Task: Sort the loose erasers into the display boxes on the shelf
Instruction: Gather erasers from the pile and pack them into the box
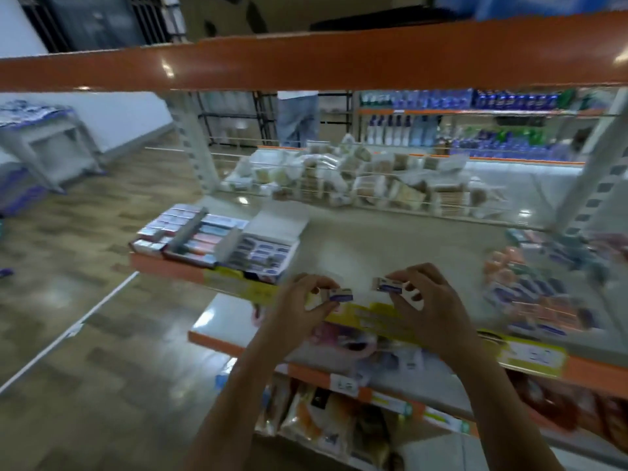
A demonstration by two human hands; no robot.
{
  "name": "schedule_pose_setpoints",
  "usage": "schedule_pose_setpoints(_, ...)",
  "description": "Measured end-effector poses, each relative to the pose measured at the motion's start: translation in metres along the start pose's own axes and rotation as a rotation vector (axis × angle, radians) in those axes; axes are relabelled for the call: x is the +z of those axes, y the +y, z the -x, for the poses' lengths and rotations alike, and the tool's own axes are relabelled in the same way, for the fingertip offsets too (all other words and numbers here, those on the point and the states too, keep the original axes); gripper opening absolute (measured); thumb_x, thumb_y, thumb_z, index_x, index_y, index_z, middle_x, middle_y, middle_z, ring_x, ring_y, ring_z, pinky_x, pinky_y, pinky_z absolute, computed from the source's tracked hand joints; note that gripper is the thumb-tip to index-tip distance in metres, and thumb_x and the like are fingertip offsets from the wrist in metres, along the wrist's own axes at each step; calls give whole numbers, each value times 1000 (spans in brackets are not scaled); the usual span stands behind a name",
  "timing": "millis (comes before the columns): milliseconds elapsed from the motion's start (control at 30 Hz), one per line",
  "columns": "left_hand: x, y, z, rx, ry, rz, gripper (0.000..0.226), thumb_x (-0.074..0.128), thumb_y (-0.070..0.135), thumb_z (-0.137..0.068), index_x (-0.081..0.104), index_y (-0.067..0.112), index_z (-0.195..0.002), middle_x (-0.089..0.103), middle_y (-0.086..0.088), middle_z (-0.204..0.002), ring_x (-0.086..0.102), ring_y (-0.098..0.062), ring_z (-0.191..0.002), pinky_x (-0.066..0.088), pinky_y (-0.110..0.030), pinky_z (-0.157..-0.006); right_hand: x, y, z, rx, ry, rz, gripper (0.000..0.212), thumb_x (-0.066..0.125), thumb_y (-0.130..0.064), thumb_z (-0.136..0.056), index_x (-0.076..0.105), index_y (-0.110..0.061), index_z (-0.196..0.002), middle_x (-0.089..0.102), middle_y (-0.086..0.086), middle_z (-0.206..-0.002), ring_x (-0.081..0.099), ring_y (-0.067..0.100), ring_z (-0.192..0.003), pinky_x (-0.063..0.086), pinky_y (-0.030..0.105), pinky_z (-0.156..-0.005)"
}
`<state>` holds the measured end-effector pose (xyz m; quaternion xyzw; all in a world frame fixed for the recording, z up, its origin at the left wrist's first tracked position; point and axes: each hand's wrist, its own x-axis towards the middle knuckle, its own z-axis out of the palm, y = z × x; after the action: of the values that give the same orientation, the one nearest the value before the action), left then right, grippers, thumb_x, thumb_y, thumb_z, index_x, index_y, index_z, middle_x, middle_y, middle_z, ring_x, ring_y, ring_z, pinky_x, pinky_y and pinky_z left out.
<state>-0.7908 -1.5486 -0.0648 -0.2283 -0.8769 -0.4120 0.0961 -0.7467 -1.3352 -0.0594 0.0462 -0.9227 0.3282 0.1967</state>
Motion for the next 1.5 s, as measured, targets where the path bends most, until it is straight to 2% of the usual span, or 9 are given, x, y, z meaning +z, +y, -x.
schedule_pose_setpoints(167,-60,-62,14,-18,-8,-40,25,75,15,-76,68,20,-99,60,12,-89,57,-14,-93,43,-20,-78,66,-50,-22,-11,-12,-28,23,70,-2,-78,68,-8,-100,47,-6,-90,48,12,-77,36,7,-68)
schedule_pose_setpoints(267,-81,-83,14,-13,0,-87,24,71,22,-75,69,20,-99,59,14,-89,55,-11,-91,41,-22,-79,94,-69,-36,-8,-48,-27,23,68,-3,-79,66,-8,-101,49,-4,-91,50,16,-84,41,24,-76)
schedule_pose_setpoints(433,-98,-110,8,-5,9,-82,22,74,16,-76,68,19,-97,58,15,-88,53,-11,-89,42,-24,-79,123,-84,-60,1,-118,16,20,63,-9,-82,61,-8,-102,54,0,-93,45,14,-88,39,27,-76)
schedule_pose_setpoints(600,-111,-132,-12,10,-18,-101,24,74,16,-78,66,19,-101,56,16,-94,52,-11,-93,47,-30,-81,142,-88,-95,-10,-105,54,13,66,-15,-84,57,-17,-93,48,-13,-80,49,15,-84,35,25,-68)
schedule_pose_setpoints(700,-119,-145,-30,14,-37,-125,25,74,19,-78,66,20,-102,55,17,-97,53,-13,-96,46,-32,-82,154,-88,-119,-11,-158,102,15,64,-16,-84,57,-19,-97,52,-11,-84,51,15,-86,34,25,-68)
schedule_pose_setpoints(867,-122,-165,-62,14,-56,-150,24,69,29,-77,67,22,-99,56,18,-94,51,-9,-94,40,-25,-77,162,-85,-143,-28,-259,276,18,60,-22,-85,59,-20,-103,63,1,-94,52,19,-92,37,27,-71)
schedule_pose_setpoints(1000,-121,-171,-77,51,-66,-196,31,61,41,-76,67,22,-99,57,19,-94,51,-10,-93,43,-30,-79,163,-82,-147,-80,-297,346,18,54,-20,-88,60,-19,-105,63,-1,-101,51,17,-99,33,23,-79)
schedule_pose_setpoints(1167,-119,-171,-89,92,-141,-223,27,71,28,-80,66,23,-106,62,11,-110,43,-5,-103,35,-26,-85,166,-82,-148,-63,-338,430,14,52,-21,-87,57,-20,-100,60,-2,-100,48,16,-100,34,25,-85)
schedule_pose_setpoints(1500,-112,-170,-109,249,-350,-388,31,59,42,-86,60,32,-115,56,12,-123,40,-13,-119,26,-28,-94,177,-89,-141,42,-310,509,17,55,-27,-89,58,-20,-104,54,-2,-111,43,16,-108,35,25,-92)
